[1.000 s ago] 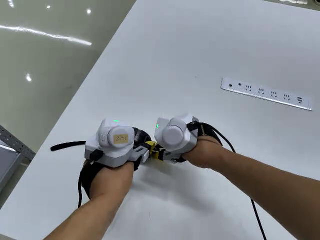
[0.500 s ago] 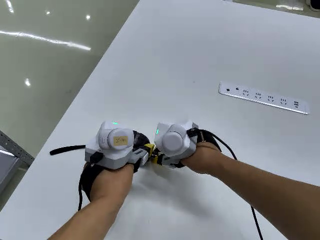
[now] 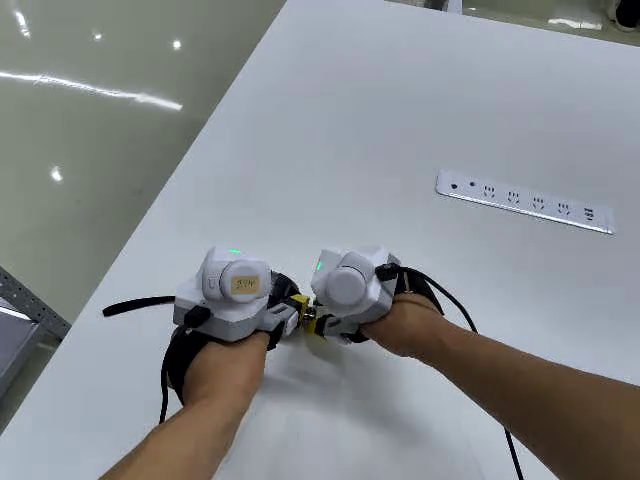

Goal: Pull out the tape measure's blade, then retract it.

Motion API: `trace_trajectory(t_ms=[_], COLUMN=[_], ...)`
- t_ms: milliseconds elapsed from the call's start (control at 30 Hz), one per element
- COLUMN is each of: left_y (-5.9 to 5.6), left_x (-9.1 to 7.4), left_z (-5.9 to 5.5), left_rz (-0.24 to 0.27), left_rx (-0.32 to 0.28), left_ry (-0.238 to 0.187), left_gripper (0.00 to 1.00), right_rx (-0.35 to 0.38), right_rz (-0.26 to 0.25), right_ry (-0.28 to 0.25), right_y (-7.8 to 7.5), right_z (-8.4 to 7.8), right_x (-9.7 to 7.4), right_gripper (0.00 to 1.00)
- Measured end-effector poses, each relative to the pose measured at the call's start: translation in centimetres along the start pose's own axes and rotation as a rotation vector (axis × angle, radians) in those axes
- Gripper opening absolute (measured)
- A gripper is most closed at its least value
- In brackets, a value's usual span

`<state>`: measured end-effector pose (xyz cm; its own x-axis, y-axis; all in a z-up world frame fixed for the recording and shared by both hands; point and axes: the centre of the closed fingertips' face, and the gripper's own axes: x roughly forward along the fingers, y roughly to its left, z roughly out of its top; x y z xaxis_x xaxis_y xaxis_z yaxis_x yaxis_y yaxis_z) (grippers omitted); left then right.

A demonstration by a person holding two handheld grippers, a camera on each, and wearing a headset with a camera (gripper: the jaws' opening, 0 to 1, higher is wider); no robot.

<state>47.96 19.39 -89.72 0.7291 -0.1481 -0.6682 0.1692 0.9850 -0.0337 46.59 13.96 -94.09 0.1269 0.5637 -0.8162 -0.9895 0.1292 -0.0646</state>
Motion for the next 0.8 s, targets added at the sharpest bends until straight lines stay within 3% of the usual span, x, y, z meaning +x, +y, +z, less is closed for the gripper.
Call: trace_trajectory(t_ms=[33,133,333,567,633,800], left_y=[-0.1,0.0,-0.2,-0.6,-0.8,-0.9], left_x=[0.0,-0.3,-0.7,-1.4,-1.7,-2.1], left_z=[-0.1,0.1,0.1,0.1,0.2,0.2], left_rz=[-0.002,-0.005,-0.017,-0.041,-0.045,-0.061], left_rx=[0.02,-0.007,-0.001,0.025,0.063,0.046], left_ry=[0.001,-0.013,-0.015,-0.018,-0.024,-0.016], left_gripper=[0.59,0.59,0.59,0.61,0.61,0.65], right_rx=[0.016,0.049,0.102,0.144,0.157,0.204], right_rz=[-0.007,-0.014,-0.041,-0.064,-0.075,-0.104], right_ry=[-0.003,-0.012,-0.036,-0.053,-0.055,-0.066], right_y=[0.0,0.1,0.0,0.2,0.3,0.6], right_z=[-0.1,-0.2,0.1,0.2,0.2,0.4], right_x=[0.0,-0.2,-0.7,-1.6,-1.9,-3.0], right_gripper=[0.23,0.24,0.25,0.26,0.27,0.3])
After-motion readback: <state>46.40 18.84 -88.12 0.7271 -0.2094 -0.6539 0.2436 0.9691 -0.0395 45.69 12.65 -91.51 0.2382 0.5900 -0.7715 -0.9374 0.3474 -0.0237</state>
